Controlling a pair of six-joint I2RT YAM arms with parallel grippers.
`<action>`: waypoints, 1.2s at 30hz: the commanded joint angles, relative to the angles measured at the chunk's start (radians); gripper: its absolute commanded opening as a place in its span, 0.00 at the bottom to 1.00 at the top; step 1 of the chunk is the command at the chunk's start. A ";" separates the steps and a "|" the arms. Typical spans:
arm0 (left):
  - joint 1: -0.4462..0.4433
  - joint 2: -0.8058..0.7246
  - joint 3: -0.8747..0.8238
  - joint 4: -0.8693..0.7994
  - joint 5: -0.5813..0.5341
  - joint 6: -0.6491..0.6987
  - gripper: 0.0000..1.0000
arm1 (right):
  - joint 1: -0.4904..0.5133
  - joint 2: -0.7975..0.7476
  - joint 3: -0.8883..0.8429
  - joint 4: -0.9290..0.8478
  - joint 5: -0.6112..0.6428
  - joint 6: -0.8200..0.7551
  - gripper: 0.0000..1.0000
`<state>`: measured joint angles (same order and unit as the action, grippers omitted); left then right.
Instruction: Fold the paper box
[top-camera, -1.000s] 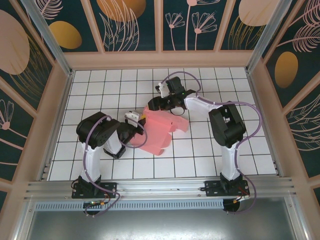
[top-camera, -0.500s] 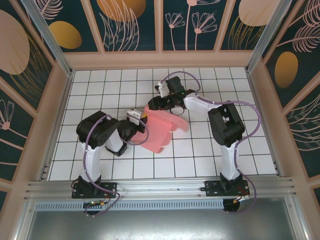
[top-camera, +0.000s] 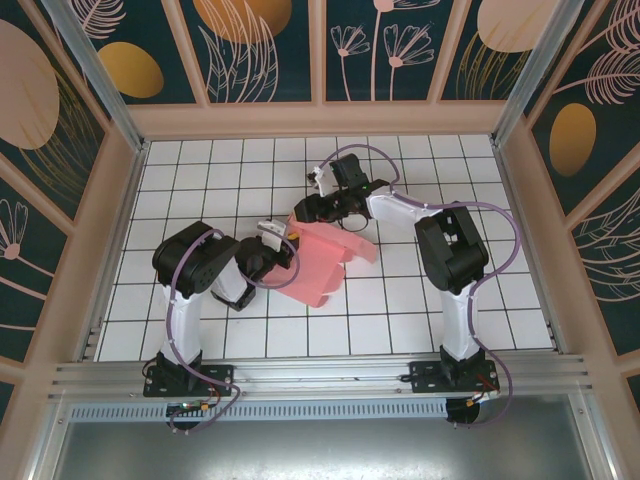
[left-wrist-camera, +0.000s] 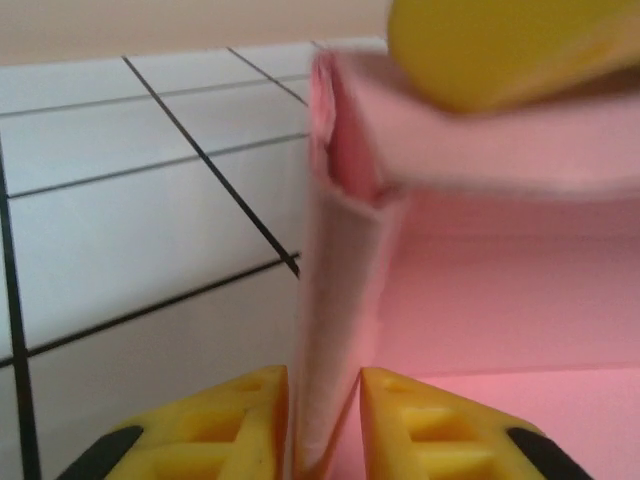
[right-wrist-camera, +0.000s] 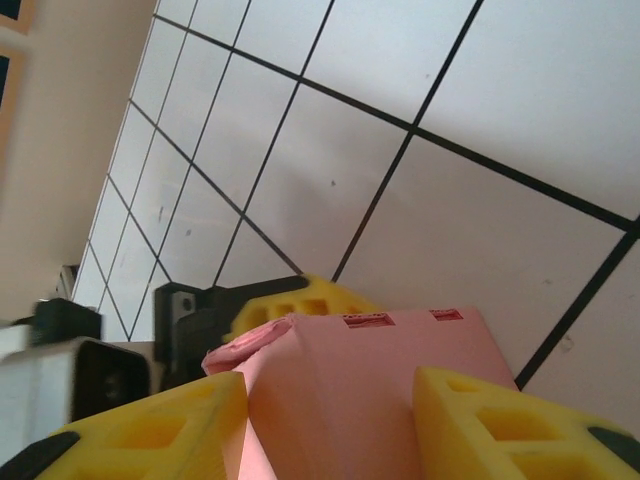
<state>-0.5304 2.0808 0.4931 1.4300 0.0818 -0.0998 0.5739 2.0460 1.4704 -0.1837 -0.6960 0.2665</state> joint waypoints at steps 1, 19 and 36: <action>-0.005 -0.025 -0.006 -0.047 0.023 -0.010 0.35 | 0.010 0.019 -0.012 0.004 -0.045 0.014 0.47; -0.005 -0.069 0.010 -0.077 0.005 -0.047 0.00 | 0.009 0.013 -0.043 0.003 -0.056 0.023 0.47; -0.005 -0.071 0.061 -0.166 -0.030 -0.059 0.03 | 0.017 0.004 -0.092 0.040 -0.078 0.043 0.47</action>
<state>-0.5316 2.0293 0.5301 1.2865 0.0654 -0.1448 0.5800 2.0468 1.4109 -0.1139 -0.7650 0.2985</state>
